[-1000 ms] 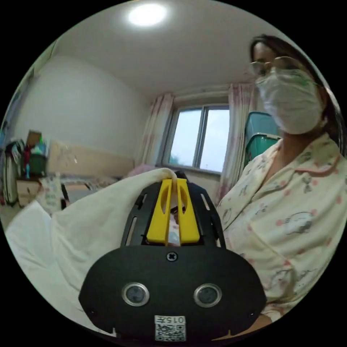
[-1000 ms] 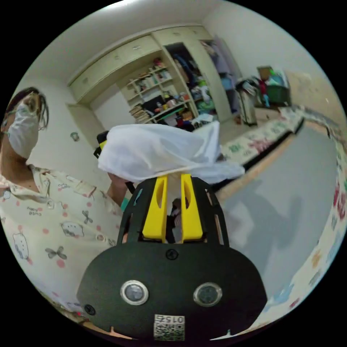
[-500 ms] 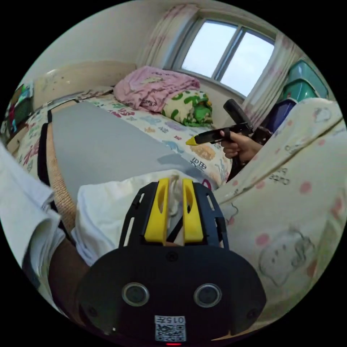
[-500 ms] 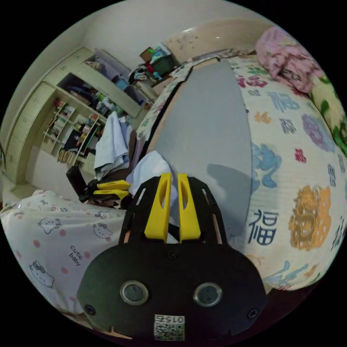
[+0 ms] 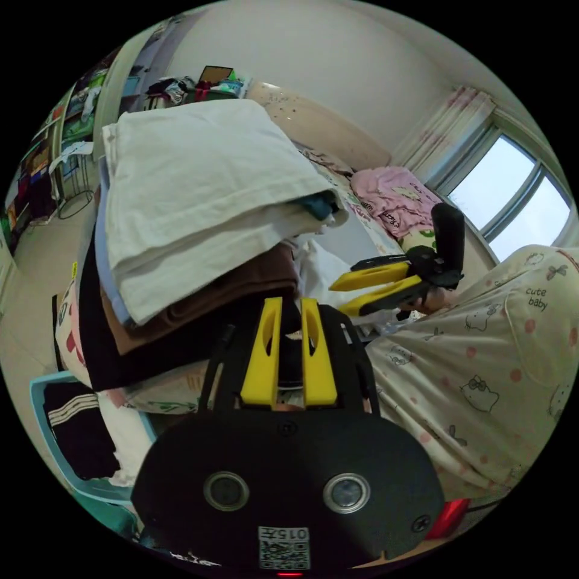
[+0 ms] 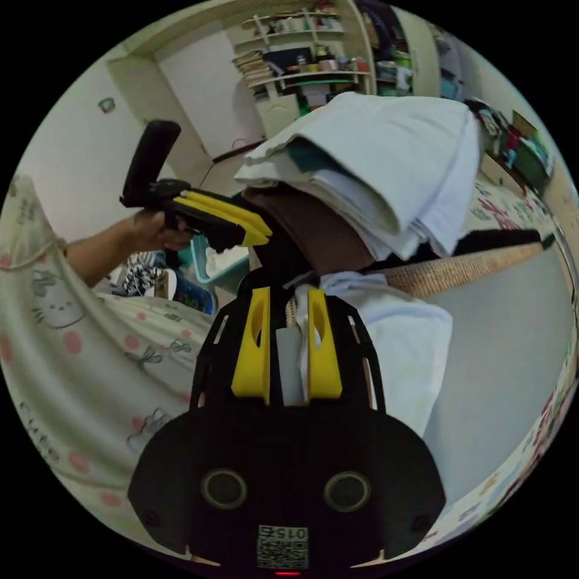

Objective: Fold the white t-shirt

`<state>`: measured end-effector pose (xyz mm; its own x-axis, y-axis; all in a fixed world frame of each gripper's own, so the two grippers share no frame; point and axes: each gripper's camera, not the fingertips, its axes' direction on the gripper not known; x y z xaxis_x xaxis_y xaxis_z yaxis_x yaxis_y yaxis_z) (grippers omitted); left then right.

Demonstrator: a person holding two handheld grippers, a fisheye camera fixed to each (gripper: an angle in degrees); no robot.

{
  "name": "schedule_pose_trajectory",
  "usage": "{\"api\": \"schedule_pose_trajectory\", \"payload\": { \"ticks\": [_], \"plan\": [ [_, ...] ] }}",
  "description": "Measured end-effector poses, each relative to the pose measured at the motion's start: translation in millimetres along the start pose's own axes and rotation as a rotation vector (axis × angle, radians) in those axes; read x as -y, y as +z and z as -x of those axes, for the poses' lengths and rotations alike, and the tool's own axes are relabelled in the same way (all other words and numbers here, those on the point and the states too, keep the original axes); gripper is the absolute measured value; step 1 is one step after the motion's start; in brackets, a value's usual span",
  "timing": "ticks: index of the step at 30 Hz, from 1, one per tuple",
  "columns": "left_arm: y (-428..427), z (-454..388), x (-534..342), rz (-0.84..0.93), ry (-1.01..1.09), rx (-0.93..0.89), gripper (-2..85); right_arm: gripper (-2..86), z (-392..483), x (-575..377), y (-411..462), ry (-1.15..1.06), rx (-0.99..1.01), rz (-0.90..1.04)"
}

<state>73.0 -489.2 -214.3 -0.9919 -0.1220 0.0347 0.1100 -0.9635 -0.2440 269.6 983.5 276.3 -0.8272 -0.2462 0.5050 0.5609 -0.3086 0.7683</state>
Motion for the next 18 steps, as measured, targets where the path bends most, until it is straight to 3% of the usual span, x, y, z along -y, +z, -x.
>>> {"api": "schedule_pose_trajectory", "payload": {
  "ticks": [9, 12, 15, 18],
  "plan": [
    [-7.9, 71.5, -7.2, 0.009, -0.034, -0.017, 5.2, 10.7, 57.7, 116.2, 57.8, -0.214, -0.301, 0.265],
    [-13.4, 95.7, -5.8, 0.019, -0.044, -0.024, 4.9, 9.0, 57.3, 158.2, 43.0, -0.178, -0.249, 0.256],
    [-17.8, 112.7, -3.8, 0.023, -0.028, -0.011, 5.0, 2.1, 36.1, 196.1, 5.0, 0.012, -0.205, 0.217],
    [-18.2, 125.7, 1.1, 0.035, -0.002, -0.020, 5.4, 1.3, 9.4, 210.5, -60.6, 0.218, 0.015, 0.064]
  ]
}}
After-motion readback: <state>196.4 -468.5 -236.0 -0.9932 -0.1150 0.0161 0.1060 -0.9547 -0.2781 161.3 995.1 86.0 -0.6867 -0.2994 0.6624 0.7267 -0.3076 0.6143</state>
